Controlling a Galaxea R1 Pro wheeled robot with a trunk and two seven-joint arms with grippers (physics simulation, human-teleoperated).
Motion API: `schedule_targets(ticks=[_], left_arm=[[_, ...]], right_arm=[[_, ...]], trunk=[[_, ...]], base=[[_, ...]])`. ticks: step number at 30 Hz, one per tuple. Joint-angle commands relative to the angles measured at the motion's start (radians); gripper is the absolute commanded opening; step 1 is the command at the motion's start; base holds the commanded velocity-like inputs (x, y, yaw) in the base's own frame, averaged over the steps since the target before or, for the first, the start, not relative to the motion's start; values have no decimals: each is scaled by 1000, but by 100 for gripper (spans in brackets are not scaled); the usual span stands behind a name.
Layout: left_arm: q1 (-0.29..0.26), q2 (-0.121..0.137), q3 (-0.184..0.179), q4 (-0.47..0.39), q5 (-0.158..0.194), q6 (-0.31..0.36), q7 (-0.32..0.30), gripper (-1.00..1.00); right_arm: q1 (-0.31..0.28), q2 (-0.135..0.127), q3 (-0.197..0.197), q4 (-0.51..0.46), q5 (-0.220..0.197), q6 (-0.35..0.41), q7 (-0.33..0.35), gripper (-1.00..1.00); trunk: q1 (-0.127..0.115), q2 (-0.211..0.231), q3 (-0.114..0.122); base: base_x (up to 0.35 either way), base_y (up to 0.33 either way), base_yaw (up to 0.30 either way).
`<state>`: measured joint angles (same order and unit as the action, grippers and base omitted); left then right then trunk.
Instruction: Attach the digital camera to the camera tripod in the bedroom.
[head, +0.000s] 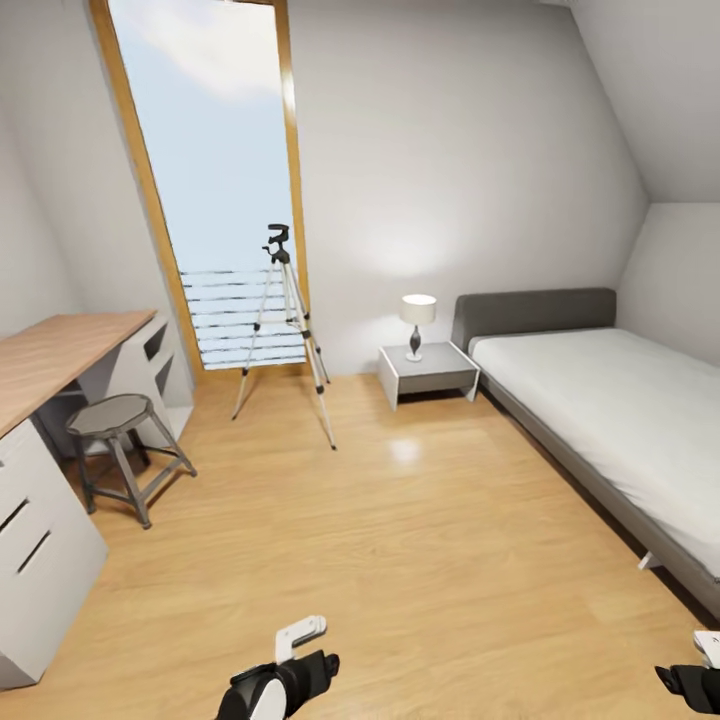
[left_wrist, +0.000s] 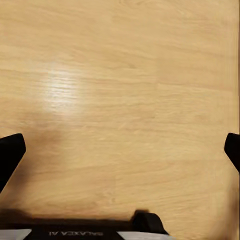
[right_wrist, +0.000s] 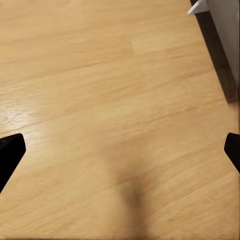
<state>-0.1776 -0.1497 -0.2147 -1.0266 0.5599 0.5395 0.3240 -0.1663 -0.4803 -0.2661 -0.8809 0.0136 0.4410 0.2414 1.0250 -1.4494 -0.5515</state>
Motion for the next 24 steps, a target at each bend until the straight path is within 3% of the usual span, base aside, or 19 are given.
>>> schedule_targets(ticks=[1,7,9,10,11,14,16,24], left_arm=[[0,1,-1,-2,32,6,21,100],[-1,7,41,-3,153,23,142,100],[-2,9,75,-3,185,22,193,100],[-2,9,117,-3,214,22,243,100],[-2,9,117,-3,214,22,243,100],[-3,10,175,-5,246,20,314,100],[-4,11,190,-6,253,19,333,100],[-12,15,211,-10,261,10,357,100]], right_arm=[[-1,0,-2,-1,2,5,6,100],[-1,0,-2,-1,2,5,7,100],[-1,0,-2,-1,2,5,7,100],[-1,0,-2,-1,2,6,7,100],[-1,0,-2,-1,2,6,7,100],[-1,0,-2,-1,2,6,7,100],[-1,0,-2,-1,2,6,7,100],[-1,0,0,18,2,6,7,100]], trunk=[[0,-1,-2],[0,-1,-5],[0,-1,-6],[0,-1,-6],[0,-1,-7],[0,-1,-8],[0,-1,-9],[19,-36,-29]], base=[[0,0,-247],[0,0,-247],[0,0,-247],[0,0,-247],[0,0,-247],[0,0,-247],[0,0,-247],[0,0,-247]])
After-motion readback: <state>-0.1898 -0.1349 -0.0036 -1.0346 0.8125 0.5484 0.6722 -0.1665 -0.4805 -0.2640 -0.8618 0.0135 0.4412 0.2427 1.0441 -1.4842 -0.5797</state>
